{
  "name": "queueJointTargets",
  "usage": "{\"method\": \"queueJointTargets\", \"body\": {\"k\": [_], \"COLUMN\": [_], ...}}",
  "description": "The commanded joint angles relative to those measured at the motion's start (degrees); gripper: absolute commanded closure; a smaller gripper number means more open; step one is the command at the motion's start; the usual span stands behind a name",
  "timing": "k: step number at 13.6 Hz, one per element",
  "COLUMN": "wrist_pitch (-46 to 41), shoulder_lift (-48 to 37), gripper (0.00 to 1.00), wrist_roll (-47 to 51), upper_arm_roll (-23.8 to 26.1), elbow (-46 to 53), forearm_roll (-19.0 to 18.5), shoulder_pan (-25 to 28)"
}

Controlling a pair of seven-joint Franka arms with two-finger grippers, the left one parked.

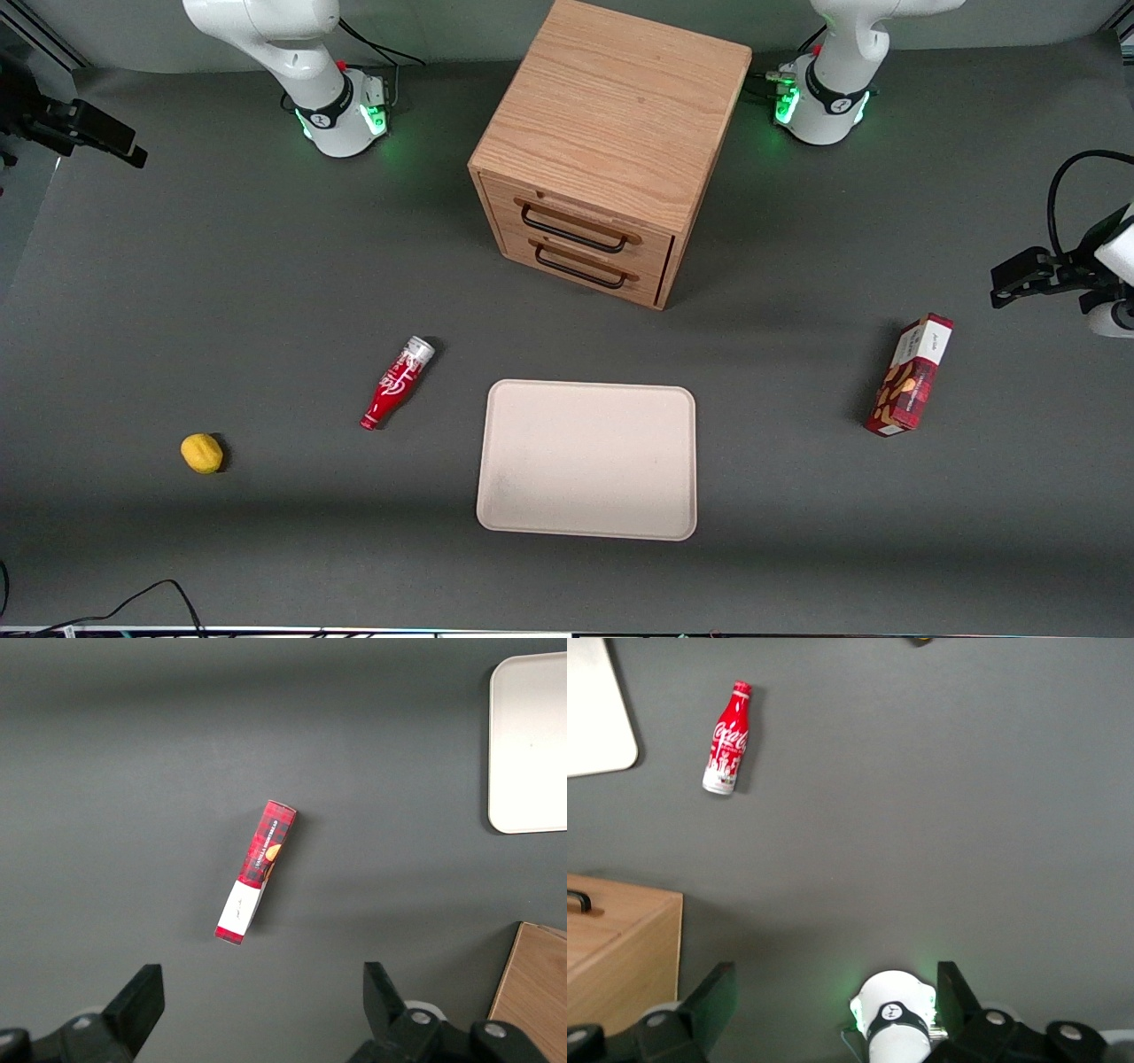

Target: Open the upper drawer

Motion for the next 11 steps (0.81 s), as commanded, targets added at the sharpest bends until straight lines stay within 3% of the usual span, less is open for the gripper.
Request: {"method": "queueJointTargets", "body": {"k": [1,3,5,8,11], "wrist_pitch": [-1.68,-1.59,-1.77,-1.60,-0.28], "shoulder_lift": [1.02,2.78,6.02,10.41,18.75], "gripper": [0.00,0.00,0.00,0.00,0.00], "wrist_roll": [-6.87,-9.79,-16.43,-25.08,-25.36], "upper_arm_roll": [0.09,-0.60,0.35,5.79,12.03], "elbow": [4.12,6.41,10.35,13.52,19.93], "forearm_roll": [1.27,6.08,7.34,9.53,16.63], "shoulder_pan": [0.44,0.00,0.78,0.79,0.70]}}
